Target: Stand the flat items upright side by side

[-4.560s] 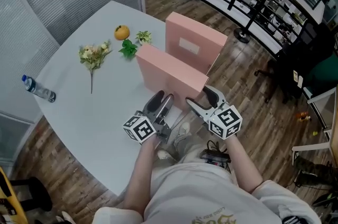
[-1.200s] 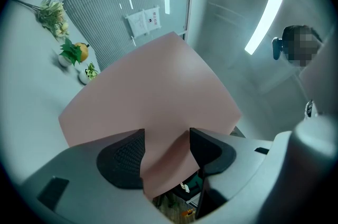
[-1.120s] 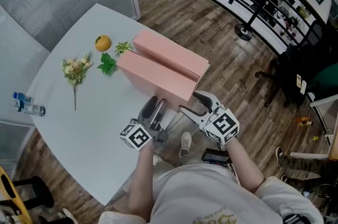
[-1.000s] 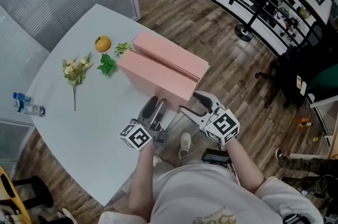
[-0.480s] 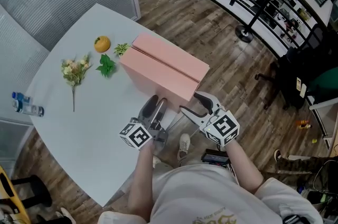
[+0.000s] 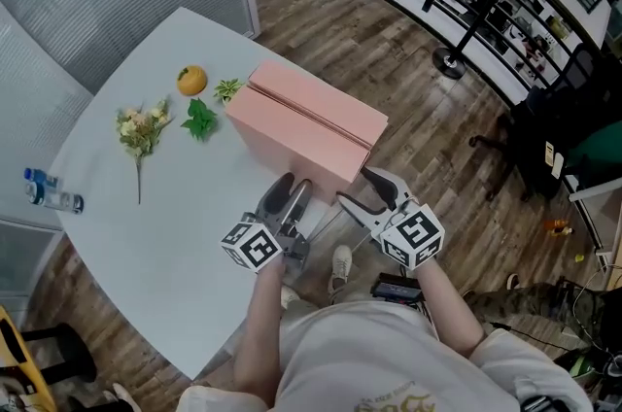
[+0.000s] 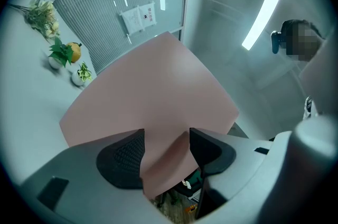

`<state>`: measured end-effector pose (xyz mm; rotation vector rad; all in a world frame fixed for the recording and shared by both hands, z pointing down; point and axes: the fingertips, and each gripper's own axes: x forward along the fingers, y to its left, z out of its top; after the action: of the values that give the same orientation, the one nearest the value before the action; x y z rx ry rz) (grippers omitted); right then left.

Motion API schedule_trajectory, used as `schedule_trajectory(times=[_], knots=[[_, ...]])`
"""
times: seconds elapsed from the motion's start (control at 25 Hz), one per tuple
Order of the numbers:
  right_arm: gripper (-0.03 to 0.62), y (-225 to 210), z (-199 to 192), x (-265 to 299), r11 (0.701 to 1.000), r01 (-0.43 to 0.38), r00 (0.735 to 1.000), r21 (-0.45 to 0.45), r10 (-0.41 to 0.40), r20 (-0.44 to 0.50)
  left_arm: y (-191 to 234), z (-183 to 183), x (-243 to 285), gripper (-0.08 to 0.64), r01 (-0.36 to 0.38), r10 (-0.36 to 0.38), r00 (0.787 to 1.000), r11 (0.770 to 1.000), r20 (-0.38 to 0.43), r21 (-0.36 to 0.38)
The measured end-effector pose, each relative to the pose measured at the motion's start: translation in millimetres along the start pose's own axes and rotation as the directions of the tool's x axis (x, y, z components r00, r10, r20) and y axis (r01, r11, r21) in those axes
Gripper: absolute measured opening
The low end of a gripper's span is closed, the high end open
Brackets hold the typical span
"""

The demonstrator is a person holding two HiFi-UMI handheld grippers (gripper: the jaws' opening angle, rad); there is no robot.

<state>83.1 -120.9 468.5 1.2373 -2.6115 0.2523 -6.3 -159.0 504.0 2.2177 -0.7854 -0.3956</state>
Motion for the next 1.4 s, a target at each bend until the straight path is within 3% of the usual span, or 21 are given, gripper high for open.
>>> schedule_trajectory(times=[0.2,0.44,0.6,0.72,0.8,0.96,1.4], knots=[[0.272,3.7,-1.6,-9.2,0.999,0.04,0.999,0.034,-0.04,0.014,-4.5,5.4,-7.3,0.255,0.007,-0.006,1.0,0.998,-0.03,0.061],[0.26,5.8,-0.5,-28.1,0.988,0.118,0.991,0.099,-0.123,0.049,-20.2,13.1,-18.0,0.253,-0.01,0.023,0.998,0.977,-0.061,0.212],[0.123,-1.2,-1.6,-47.4,0.961,0.193,0.973,0.201,-0.213,0.086,-33.8,27.6,-32.9,0.2,-0.07,0.087,0.996,0.933,-0.033,0.353],[0.065,-5.8,2.3,-56.2,0.928,0.231,0.955,0.292,-0.274,0.116,-41.5,42.6,-46.2,0.113,-0.117,0.133,0.991,0.883,-0.004,0.455],[0.037,-2.4,7.4,-56.1,0.923,0.254,0.948,0.288,-0.296,0.115,-44.9,51.3,-56.1,0.035,-0.135,0.15,0.989,0.86,0.01,0.493],[0.017,7.3,16.9,-52.4,0.928,0.293,0.94,0.228,-0.323,0.109,-45.7,55.5,-68.5,0.008,-0.148,0.168,0.986,0.843,0.008,0.516],[0.015,19.1,22.6,-49.4,0.935,0.305,0.94,0.18,-0.326,0.103,-42.7,55.7,-78.6,0.006,-0.144,0.167,0.986,0.859,-0.003,0.491]])
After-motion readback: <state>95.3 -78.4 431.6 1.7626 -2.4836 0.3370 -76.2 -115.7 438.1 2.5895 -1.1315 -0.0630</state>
